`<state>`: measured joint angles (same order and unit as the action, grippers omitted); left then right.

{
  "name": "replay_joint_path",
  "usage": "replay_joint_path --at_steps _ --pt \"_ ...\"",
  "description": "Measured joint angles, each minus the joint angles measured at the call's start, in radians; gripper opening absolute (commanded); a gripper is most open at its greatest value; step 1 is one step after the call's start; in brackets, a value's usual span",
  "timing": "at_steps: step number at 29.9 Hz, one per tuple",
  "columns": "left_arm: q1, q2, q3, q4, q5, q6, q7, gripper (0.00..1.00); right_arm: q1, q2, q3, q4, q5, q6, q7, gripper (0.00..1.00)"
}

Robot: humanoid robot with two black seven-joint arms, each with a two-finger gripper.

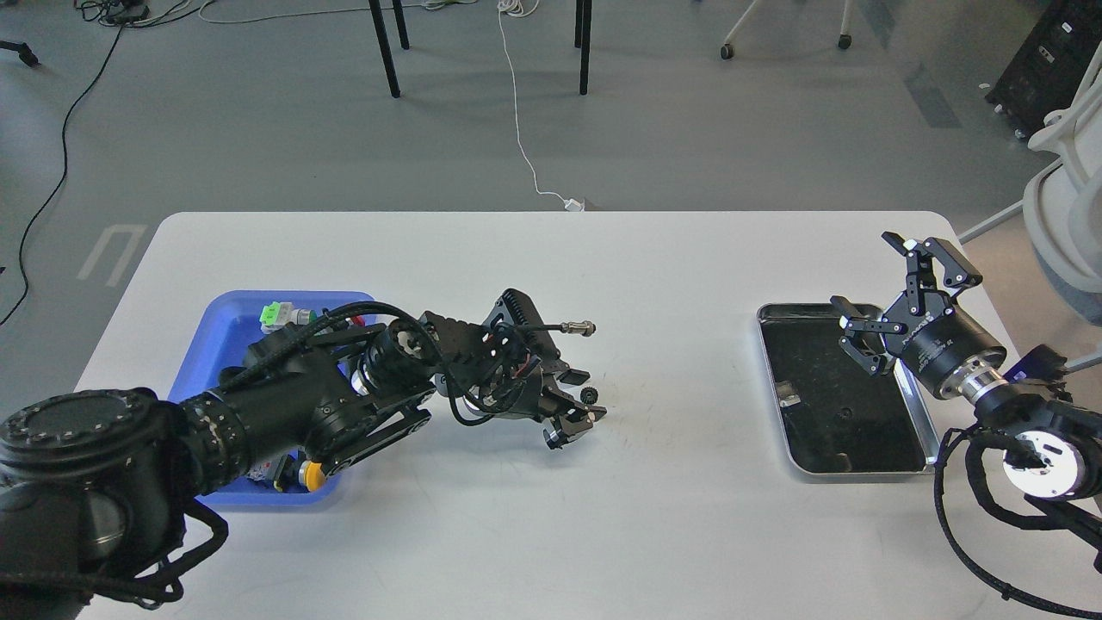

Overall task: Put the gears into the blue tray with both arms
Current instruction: 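Reach the left gripper to the black part and grasp it, then carry the black part into the blue tray and release it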

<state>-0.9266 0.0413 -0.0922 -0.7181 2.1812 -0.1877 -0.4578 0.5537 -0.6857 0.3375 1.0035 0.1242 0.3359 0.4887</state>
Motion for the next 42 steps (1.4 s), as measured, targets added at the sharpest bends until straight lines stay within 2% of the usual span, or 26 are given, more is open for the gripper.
replay_joint_path --at_steps 2,12,14,18,22,25,29,33,42 --pt "0.000 0.000 0.000 0.000 0.000 0.000 0.000 0.12 0.000 0.000 0.000 0.000 0.000 0.000 0.000 0.97" --pt "-0.017 0.036 -0.013 -0.034 0.001 -0.002 -0.008 0.12 0.000 0.000 0.000 0.002 0.000 0.000 0.000 0.97" --pt "-0.031 0.089 -0.018 -0.080 0.001 -0.002 -0.009 0.13 0.000 0.000 -0.001 0.002 -0.001 0.000 0.000 0.97" --pt "-0.041 0.249 -0.070 -0.247 -0.006 -0.028 -0.009 0.13 0.000 0.000 -0.001 0.003 -0.004 0.000 0.000 0.97" --pt "-0.035 0.456 -0.117 -0.402 -0.107 -0.089 -0.008 0.13 0.000 -0.001 -0.002 0.003 -0.006 0.000 0.000 0.97" --pt "-0.025 0.602 -0.122 -0.450 -0.165 -0.103 -0.011 0.13 0.000 -0.001 -0.002 0.002 -0.006 0.000 0.000 0.97" --pt "0.010 0.742 -0.111 -0.435 -0.194 -0.108 -0.028 0.13 0.006 0.006 -0.004 -0.007 -0.008 0.000 0.000 0.97" --pt "0.070 0.810 -0.113 -0.396 -0.198 -0.104 -0.031 0.14 0.008 0.013 -0.006 -0.010 -0.009 -0.001 0.000 0.97" --pt "0.154 0.808 -0.121 -0.252 -0.201 -0.081 -0.031 0.15 0.001 0.024 -0.006 -0.008 -0.011 -0.002 0.000 0.97"
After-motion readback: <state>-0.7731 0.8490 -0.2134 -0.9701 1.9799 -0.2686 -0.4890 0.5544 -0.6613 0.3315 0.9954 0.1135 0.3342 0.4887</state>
